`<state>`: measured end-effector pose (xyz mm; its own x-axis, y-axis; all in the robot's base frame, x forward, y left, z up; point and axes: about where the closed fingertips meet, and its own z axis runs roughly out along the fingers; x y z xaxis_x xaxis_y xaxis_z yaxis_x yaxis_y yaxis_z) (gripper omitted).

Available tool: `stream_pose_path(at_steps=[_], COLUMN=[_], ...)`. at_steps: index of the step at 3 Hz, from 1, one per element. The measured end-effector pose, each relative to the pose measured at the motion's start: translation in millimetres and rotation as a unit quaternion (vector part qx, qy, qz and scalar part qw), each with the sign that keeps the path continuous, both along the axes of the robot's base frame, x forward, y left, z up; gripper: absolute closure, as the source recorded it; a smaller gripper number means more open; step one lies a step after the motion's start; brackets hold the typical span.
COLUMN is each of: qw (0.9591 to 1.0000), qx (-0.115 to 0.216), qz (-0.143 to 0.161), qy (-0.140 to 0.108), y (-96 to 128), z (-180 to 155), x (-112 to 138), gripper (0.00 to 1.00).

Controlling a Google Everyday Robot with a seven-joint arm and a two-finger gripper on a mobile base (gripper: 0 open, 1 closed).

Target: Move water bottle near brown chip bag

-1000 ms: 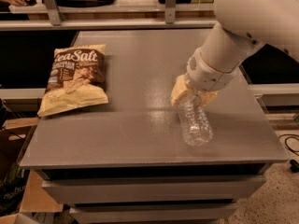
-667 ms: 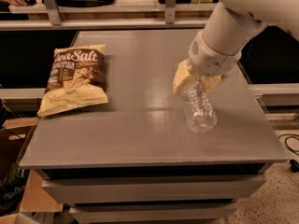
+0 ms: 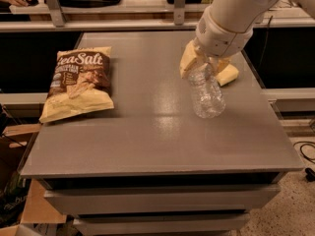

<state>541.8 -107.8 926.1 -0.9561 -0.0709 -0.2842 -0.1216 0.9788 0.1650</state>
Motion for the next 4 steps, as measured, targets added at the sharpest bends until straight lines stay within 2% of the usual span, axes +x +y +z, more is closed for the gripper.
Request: stream_pose_path(at_steps=[1,2,3,4], qw=[0.9998,0.9986,0.9968,0.9964], qx=[0.002,0.008,0.013,0.008], qz=[-0.018,-0.049,-0.072,-0.077], qy=[0.002,0.017,0.032,0.035], y=[9.7,27.4,48.3,77.3], z=[1.0,-1.4,-7.2,-16.1], x=[14.7,46.5,74.8,100.8], gripper=[1.00,1.00,1.00,1.00])
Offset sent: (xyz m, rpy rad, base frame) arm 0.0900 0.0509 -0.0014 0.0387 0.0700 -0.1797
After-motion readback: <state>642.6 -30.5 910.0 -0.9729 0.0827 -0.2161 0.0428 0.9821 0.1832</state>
